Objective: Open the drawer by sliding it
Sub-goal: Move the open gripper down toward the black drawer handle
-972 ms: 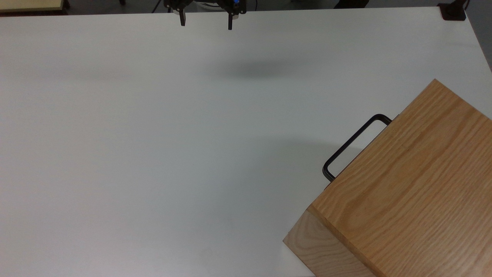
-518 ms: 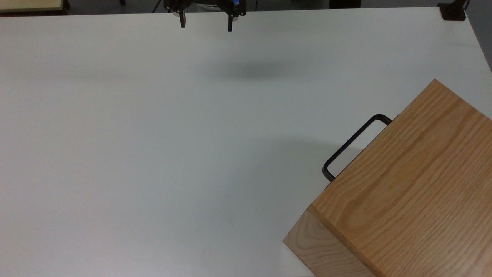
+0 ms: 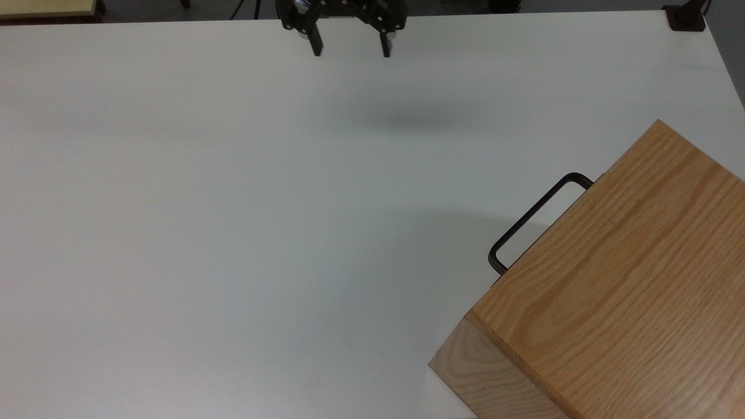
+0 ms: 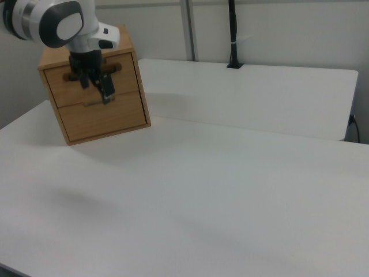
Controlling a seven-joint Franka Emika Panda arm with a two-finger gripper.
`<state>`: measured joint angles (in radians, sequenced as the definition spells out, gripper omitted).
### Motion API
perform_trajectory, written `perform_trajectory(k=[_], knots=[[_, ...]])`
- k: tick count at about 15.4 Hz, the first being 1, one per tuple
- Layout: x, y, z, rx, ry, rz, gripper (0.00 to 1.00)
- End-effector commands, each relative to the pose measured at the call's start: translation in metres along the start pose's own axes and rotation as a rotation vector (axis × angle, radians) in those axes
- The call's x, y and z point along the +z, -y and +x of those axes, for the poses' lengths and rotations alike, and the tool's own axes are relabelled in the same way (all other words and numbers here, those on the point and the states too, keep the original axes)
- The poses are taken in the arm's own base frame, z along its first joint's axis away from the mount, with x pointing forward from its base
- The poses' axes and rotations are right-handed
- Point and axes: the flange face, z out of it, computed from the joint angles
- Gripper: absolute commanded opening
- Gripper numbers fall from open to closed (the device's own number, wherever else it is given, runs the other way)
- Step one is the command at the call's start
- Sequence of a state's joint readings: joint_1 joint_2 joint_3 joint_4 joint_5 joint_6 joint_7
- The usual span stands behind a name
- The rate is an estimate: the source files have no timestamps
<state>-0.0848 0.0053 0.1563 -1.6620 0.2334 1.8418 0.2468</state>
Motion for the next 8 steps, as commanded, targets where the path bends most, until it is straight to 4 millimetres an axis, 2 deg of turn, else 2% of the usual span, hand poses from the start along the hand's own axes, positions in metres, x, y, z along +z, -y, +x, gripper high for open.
perform_trajectory(k=[1, 2, 4, 7, 8], knots=[[0.005, 0.012, 0.032, 0.207, -0.116, 0.191, 1.0], [0.013, 0.019, 0.04, 0.254, -0.138, 0.215, 1.0], [0.027, 0.048, 0.056, 0.302, -0.192, 0.271, 1.0], [0.058, 0.094, 0.068, 0.35, -0.273, 0.353, 1.0], [0.068, 0.108, 0.07, 0.352, -0.301, 0.381, 0.96]])
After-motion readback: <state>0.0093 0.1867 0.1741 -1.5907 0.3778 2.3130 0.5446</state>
